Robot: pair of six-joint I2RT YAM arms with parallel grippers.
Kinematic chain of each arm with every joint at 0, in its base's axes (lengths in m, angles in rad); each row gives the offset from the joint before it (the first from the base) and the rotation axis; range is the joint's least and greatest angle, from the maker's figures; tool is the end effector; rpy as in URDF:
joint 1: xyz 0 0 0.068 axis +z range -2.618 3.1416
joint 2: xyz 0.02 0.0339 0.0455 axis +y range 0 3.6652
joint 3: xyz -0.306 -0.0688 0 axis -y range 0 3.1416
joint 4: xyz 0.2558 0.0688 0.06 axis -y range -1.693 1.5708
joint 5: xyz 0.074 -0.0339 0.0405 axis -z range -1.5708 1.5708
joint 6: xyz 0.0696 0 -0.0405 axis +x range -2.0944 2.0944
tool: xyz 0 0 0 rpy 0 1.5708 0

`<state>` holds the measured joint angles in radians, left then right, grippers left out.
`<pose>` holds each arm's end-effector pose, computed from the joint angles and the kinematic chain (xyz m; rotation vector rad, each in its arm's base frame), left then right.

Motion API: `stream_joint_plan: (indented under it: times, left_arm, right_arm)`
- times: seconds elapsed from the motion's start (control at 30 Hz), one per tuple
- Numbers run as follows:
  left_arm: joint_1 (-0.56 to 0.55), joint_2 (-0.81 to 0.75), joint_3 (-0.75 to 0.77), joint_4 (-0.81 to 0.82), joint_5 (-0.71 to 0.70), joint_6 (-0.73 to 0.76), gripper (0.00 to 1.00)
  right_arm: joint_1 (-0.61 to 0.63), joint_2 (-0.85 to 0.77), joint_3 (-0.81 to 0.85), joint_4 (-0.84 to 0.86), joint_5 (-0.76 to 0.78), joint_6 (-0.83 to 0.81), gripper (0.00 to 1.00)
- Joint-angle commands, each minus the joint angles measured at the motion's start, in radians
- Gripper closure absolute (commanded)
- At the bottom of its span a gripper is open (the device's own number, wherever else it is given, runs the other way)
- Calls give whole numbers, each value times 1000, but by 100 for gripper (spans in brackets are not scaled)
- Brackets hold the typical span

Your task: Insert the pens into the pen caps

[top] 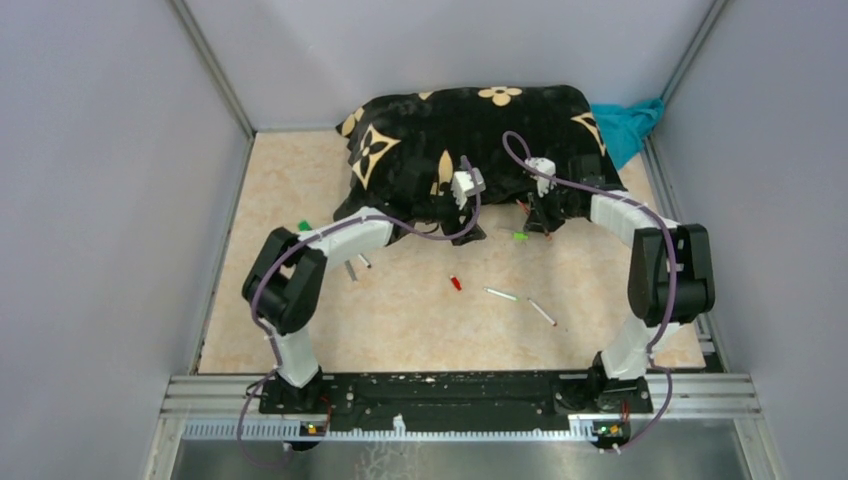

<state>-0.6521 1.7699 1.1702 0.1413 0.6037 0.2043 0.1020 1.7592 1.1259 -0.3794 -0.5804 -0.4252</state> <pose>0.3284 -0.3004 0.2605 1.1934 1.6737 -0.8913 0.3831 0.0776 0.1989 -0.8371 2.3007 0.6065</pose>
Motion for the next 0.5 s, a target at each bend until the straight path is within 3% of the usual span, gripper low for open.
stream_joint_plan:
  times: [0.0,0.3,0.47]
  left_arm:
    - [3,138,189,-274,113,301,29]
    - [-2,335,421,-378,32,535,38]
    - [-17,432,529,-430,36,582,41]
  right_arm:
    - [-23,-131,-28,-54,-39,12,100]
    - [-160,-325,-162,-150,-140,-20,100]
    - [-221,-393,-209,-155,-168,-18,100]
